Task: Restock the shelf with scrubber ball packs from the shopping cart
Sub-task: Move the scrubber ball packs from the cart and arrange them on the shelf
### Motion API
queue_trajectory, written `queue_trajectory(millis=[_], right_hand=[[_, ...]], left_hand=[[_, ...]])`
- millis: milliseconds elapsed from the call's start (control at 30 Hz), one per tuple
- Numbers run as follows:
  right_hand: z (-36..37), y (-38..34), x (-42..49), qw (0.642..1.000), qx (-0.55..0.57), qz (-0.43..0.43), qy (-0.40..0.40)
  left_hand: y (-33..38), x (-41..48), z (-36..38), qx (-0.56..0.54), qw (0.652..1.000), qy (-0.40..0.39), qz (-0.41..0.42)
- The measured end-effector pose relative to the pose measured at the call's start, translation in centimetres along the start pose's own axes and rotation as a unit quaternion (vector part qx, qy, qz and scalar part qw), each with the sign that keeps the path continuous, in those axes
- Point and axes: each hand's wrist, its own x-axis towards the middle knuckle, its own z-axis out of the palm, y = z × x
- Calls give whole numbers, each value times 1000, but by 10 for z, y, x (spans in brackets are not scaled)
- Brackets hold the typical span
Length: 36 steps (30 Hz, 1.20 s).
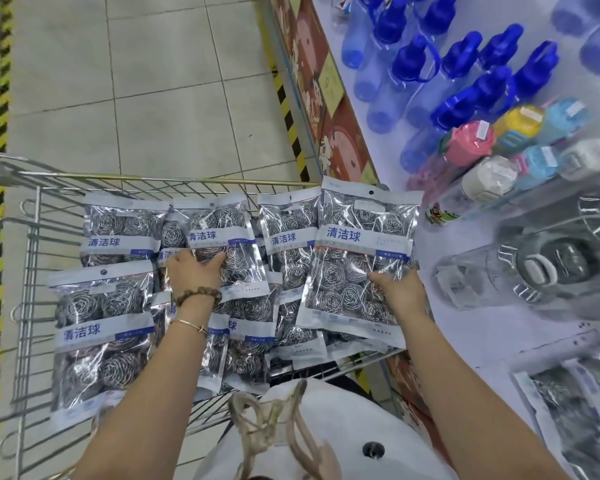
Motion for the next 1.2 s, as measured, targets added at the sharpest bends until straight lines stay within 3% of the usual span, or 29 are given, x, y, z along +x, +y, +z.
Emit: queue_trajectory(millis=[167, 400, 700, 1200], right_hand=[[1, 5, -10, 1000, 4, -1, 3], [-4, 5, -31, 994, 89, -53, 42], [-18, 16, -85, 971, 192, -91, 113], [-43, 93, -162, 870, 355, -40, 339]], left_hand=[[-8, -5, -5, -100, 995, -5, -7], [0, -18, -21, -166, 985, -6, 47], [21, -40, -18, -172, 963, -109, 175], [59, -116, 20, -119, 895, -266, 338]])
